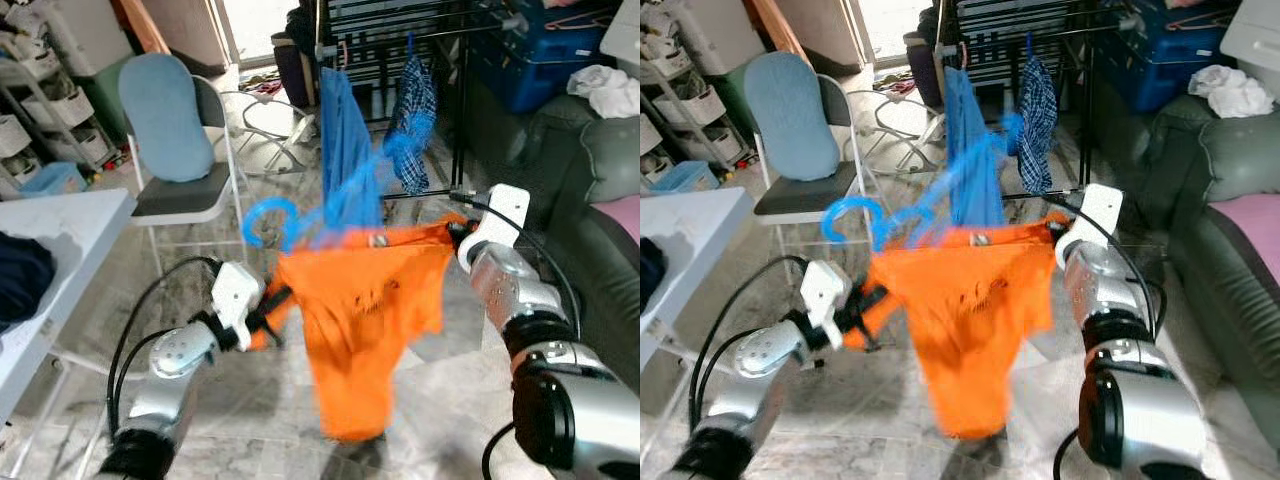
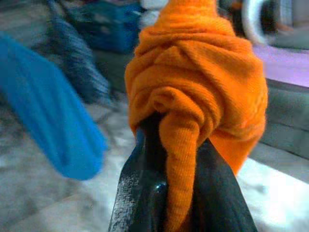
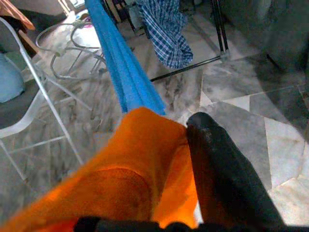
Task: Hang hanger
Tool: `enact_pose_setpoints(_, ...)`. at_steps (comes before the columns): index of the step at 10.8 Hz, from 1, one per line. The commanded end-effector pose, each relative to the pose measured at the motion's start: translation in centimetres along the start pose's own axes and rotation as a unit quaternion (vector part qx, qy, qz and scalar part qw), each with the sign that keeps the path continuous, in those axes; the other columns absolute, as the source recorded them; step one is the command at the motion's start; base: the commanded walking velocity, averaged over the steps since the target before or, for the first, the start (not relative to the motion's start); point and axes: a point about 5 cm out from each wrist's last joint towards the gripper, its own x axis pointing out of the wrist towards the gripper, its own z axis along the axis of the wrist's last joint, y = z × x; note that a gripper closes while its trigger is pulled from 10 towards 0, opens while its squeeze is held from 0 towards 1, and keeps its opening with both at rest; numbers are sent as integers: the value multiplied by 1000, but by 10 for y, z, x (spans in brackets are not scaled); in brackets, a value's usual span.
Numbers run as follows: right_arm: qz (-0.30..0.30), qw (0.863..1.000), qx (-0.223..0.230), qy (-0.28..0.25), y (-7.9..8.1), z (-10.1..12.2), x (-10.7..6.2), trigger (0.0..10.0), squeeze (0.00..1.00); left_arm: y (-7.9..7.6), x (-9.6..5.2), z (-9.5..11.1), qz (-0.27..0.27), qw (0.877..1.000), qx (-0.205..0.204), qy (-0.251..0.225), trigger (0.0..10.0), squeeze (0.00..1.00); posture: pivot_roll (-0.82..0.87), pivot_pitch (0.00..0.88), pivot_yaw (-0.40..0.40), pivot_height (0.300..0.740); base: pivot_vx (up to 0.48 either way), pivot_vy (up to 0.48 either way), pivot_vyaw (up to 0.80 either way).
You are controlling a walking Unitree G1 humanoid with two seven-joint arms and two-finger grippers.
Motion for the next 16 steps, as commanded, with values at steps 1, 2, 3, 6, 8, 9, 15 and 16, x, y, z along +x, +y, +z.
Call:
enact_pose_setpoints(1,-2,1000,2,-12,4,9,2,0,0,3,-5,4,-8,1000,-5,-3,0,0,-146,0,95,740,0,0,0)
enact_pose_setpoints(2,-6,1000,0,-15,2,13,3,0,0,-8,-12,-6,-82,995,-36,36,0,0,-151,0,100,740,0,0,0)
enact_pose_setpoints(3,-8,1000,-2,-19,-1,16,3,0,0,-11,-15,-13,-106,992,-36,59,0,0,-151,0,100,740,0,0,0)
enact_pose_setpoints(6,-14,997,-10,-70,-8,46,3,0,0,-5,-24,-33,-122,983,-37,134,0,0,-169,0,110,740,0,0,0)
enact_pose_setpoints(8,-3,995,-18,-96,-7,59,2,0,0,2,-26,-41,-123,977,-21,175,0,0,-168,0,113,740,0,0,0)
enact_pose_setpoints(9,5,994,-20,-106,-3,65,2,0,0,4,-27,-45,-123,973,-6,194,0,0,-168,0,113,740,0,0,0)
enact_pose_setpoints(15,134,976,-90,-145,49,43,-10,0,0,29,-10,-72,181,945,-85,259,0,0,-172,0,128,740,0,0,0)
enact_pose_setpoints(16,141,977,-90,-130,54,27,-11,0,0,29,-6,-75,223,935,-118,250,0,0,-171,0,128,740,0,0,0)
